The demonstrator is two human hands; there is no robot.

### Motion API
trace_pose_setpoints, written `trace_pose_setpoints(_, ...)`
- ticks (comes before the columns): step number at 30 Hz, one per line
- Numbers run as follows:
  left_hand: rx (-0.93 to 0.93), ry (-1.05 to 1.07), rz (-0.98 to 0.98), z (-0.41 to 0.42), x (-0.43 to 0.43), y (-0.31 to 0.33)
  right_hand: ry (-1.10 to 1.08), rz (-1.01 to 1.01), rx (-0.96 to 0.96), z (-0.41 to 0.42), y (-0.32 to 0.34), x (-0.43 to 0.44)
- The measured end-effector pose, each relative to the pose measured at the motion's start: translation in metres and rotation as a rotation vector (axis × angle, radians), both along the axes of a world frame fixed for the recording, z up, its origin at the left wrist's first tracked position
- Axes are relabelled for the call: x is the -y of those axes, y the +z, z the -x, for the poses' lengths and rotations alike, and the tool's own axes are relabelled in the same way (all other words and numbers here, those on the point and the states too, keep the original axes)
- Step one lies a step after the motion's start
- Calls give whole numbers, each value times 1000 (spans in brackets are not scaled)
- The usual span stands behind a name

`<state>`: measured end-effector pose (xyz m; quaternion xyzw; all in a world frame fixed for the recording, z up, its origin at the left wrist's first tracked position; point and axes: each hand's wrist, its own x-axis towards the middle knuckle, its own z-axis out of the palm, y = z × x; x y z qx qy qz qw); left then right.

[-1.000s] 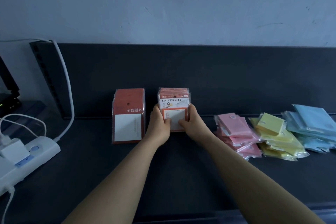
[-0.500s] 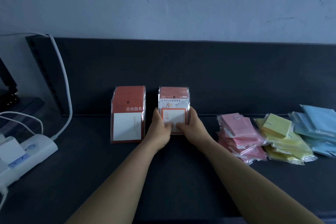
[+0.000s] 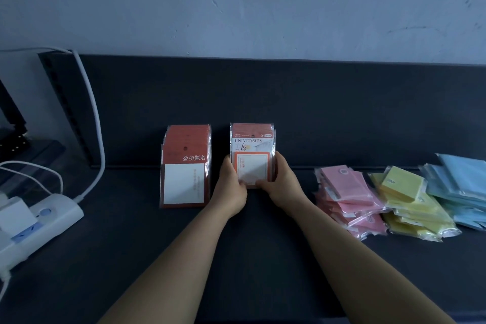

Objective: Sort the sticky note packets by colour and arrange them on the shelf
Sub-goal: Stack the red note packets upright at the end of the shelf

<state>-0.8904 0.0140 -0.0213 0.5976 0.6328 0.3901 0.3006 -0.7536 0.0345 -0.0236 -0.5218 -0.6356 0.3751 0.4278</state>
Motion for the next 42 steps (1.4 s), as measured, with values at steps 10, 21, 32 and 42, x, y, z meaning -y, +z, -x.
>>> trace_pose_setpoints(10, 60, 102, -20, 1, -6, -2, -45, -28, 66, 4, 0, -3)
trace_pose_setpoints(21, 84, 113, -54, 3, -9, -10, -59, -57, 23, 3, 0, 3)
trace_pose_setpoints(32, 42, 76, -40, 0, -9, -8, -89, -53, 64, 9, 11, 14)
trace_pose_setpoints(42, 62, 15, -242, -34, 51, 45, -124, -181, 296, -32, 67, 72)
